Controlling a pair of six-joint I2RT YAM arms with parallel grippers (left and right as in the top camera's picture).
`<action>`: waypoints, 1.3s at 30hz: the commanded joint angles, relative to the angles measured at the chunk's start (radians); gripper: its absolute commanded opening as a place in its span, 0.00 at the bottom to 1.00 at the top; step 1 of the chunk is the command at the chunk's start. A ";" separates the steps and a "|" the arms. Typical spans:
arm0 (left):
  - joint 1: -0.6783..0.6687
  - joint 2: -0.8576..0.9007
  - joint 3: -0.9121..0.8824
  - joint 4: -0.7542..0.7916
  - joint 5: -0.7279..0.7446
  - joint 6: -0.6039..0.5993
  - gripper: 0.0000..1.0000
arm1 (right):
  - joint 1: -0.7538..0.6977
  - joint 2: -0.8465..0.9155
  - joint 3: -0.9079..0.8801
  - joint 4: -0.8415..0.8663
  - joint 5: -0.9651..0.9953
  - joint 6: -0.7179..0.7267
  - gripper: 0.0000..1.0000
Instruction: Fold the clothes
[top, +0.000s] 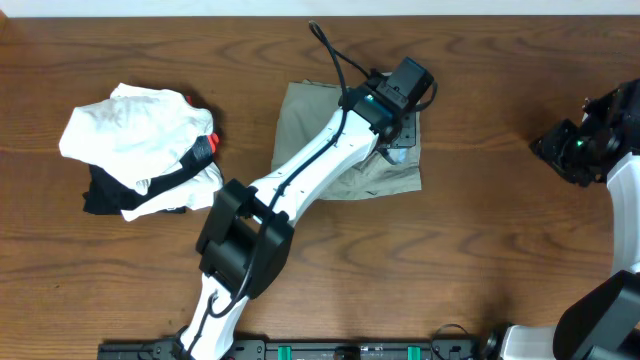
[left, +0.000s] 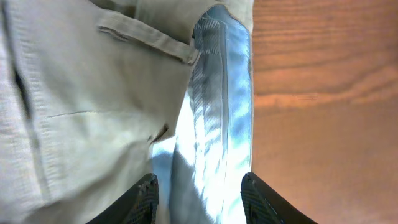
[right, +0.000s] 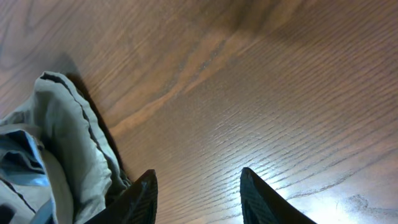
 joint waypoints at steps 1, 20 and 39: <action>0.016 -0.151 0.010 -0.043 -0.018 0.126 0.46 | 0.019 -0.013 0.000 0.001 0.002 -0.007 0.43; 0.385 -0.149 -0.130 -0.301 0.014 0.237 0.14 | 0.626 0.128 0.000 0.457 -0.433 -0.246 0.27; 0.382 0.072 -0.199 -0.294 0.016 0.242 0.13 | 0.670 0.205 0.006 0.189 0.120 -0.211 0.07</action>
